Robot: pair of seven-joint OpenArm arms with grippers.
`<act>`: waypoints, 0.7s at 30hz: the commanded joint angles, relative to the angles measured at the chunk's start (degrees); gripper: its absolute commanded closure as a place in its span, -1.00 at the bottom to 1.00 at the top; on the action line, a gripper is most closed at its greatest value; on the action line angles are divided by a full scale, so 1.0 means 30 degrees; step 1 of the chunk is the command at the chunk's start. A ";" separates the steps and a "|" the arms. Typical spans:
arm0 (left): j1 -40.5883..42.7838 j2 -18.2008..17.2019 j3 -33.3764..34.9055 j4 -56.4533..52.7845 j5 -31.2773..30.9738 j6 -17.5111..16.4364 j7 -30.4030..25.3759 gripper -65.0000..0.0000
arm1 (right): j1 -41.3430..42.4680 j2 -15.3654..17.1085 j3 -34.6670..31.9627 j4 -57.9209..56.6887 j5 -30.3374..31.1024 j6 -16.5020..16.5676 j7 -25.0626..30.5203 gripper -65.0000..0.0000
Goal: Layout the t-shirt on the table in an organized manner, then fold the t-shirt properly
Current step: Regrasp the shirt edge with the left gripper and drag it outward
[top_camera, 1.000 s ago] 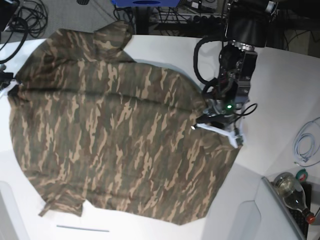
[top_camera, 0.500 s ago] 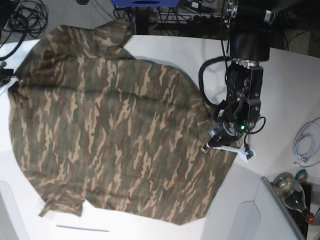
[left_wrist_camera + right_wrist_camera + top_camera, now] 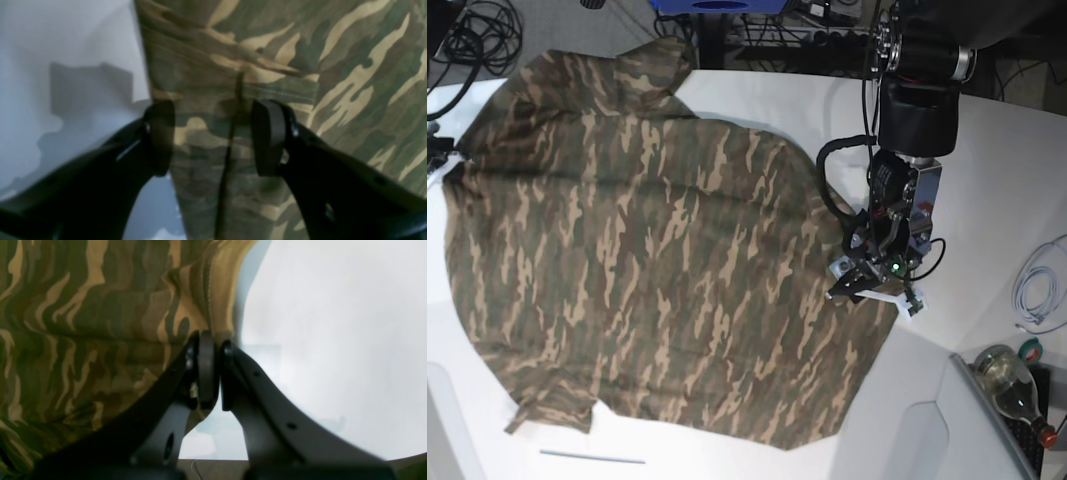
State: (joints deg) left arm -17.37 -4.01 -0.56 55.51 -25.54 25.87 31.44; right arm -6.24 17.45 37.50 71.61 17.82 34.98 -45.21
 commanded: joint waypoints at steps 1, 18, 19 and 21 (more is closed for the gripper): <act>-0.0732 -0.0084 -0.0005 0.0033 0.0118 -0.0608 -0.0590 -0.08 | 0.0190 0.0439 0.0117 0.0319 0.0168 0.0046 0.0286 1.00; -0.2285 0.0004 -0.0005 -0.1901 0.0059 -0.1751 -0.1118 -0.08 | 0.0336 0.0410 0.0117 0.0173 0.0168 0.0046 0.0345 1.00; -0.2461 0.0033 -0.0005 -0.2194 0.0030 -0.1751 -0.1206 -0.08 | 0.0336 0.0410 0.0117 0.0173 0.0168 0.0046 0.0345 1.00; -0.2578 0.0238 0.0025 -0.2663 0.0147 -0.1780 -0.1792 -0.08 | 0.0366 0.0410 0.0117 0.0173 0.0168 0.0046 0.0345 1.00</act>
State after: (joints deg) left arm -23.49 -3.46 -0.56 46.70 -25.45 20.93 26.94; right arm -5.76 17.45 37.50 71.37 17.78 34.98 -45.04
